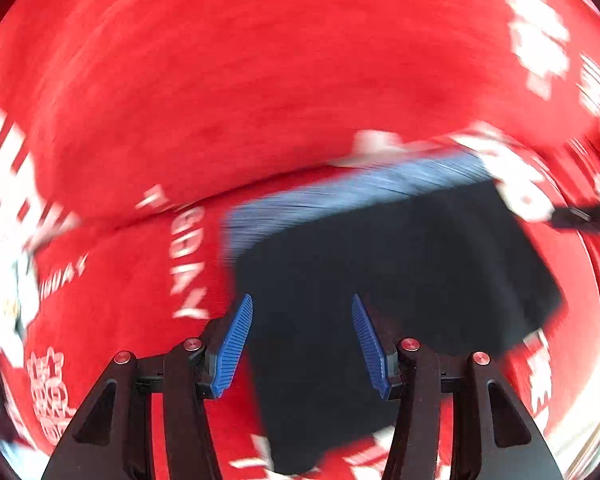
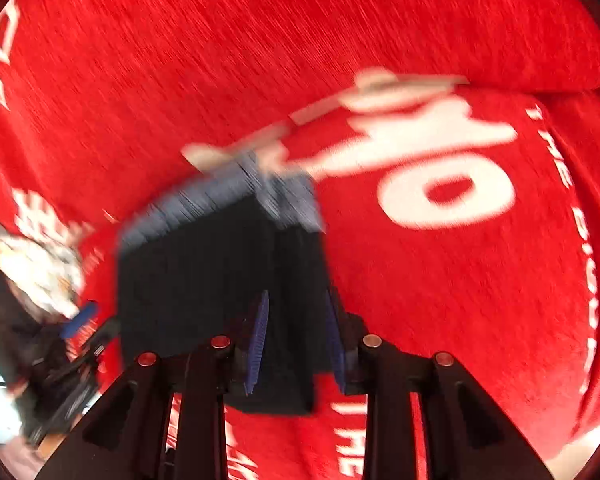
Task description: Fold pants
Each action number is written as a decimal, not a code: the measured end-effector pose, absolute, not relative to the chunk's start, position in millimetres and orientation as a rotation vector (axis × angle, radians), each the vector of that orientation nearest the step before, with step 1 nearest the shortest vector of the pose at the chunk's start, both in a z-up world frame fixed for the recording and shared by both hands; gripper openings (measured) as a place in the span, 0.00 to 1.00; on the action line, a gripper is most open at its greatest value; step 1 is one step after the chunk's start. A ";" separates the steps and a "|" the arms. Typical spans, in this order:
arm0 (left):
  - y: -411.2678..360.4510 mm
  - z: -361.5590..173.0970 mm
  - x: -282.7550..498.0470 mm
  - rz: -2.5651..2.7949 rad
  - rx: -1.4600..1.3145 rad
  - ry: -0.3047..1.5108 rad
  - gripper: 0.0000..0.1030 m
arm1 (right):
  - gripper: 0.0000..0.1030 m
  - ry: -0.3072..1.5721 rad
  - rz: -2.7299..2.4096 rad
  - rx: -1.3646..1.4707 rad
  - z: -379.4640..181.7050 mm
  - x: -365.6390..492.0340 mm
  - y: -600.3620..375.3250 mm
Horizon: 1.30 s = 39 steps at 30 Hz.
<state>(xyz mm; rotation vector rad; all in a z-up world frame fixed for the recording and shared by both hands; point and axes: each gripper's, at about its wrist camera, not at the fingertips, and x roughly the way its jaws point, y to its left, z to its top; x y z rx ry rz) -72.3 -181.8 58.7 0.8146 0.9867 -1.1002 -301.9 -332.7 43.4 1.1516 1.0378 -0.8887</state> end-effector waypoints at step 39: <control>-157.7 8.2 -11.3 -0.990 0.725 1.359 1.00 | 0.34 1.357 -0.858 0.848 -32.0 -204.7 -262.9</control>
